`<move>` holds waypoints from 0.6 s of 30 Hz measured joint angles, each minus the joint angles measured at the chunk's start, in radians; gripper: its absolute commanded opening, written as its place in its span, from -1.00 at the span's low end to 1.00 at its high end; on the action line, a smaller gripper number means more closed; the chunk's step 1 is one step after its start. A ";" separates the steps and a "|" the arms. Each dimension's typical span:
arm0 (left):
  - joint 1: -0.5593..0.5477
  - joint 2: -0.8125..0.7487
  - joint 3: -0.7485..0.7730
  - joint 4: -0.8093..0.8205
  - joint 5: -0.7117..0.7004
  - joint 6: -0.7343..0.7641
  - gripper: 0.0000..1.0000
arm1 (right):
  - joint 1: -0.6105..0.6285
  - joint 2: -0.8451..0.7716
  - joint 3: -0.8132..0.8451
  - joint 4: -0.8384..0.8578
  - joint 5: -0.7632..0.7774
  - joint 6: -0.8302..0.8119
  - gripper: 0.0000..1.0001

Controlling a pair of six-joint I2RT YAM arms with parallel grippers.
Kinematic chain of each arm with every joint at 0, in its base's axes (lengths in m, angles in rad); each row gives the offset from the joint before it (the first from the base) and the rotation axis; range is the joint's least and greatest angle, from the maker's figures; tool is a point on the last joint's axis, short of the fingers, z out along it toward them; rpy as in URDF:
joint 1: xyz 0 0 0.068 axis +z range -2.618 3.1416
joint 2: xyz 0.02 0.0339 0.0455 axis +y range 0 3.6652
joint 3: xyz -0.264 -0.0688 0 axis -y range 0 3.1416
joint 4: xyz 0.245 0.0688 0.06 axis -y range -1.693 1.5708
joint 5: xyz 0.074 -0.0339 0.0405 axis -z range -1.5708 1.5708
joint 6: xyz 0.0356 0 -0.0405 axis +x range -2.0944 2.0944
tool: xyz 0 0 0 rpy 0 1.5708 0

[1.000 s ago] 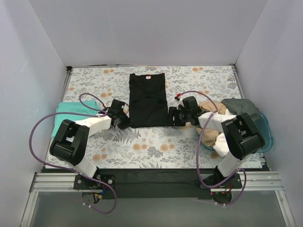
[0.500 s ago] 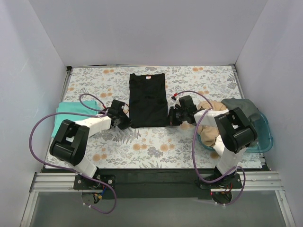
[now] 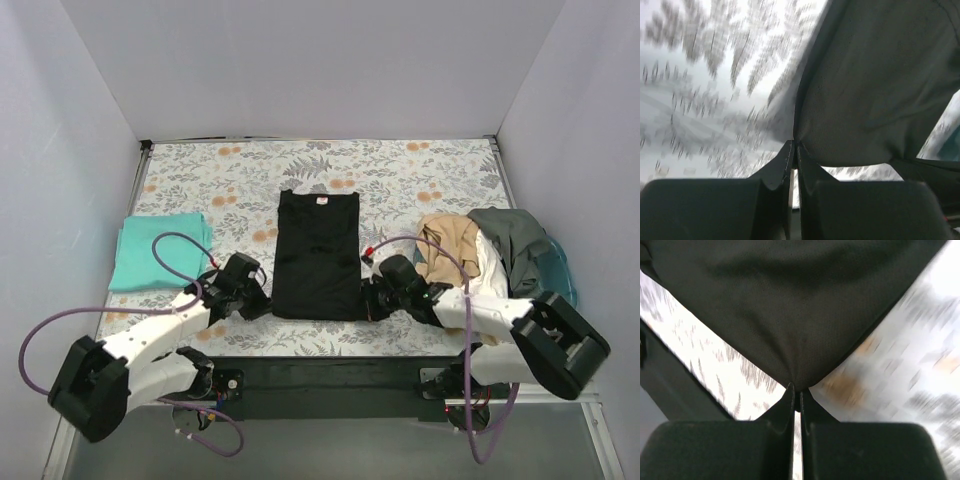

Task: Fold and stack the t-shirts
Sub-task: Fold the tshirt

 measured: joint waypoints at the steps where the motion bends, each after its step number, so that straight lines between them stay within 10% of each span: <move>1: -0.025 -0.054 -0.023 -0.024 0.002 -0.018 -1.00 | 0.039 -0.043 -0.032 -0.013 0.019 0.015 -0.97; 18: -0.169 -0.548 0.015 -0.406 0.029 -0.174 -1.00 | 0.298 -0.456 -0.101 -0.267 0.129 0.230 -0.97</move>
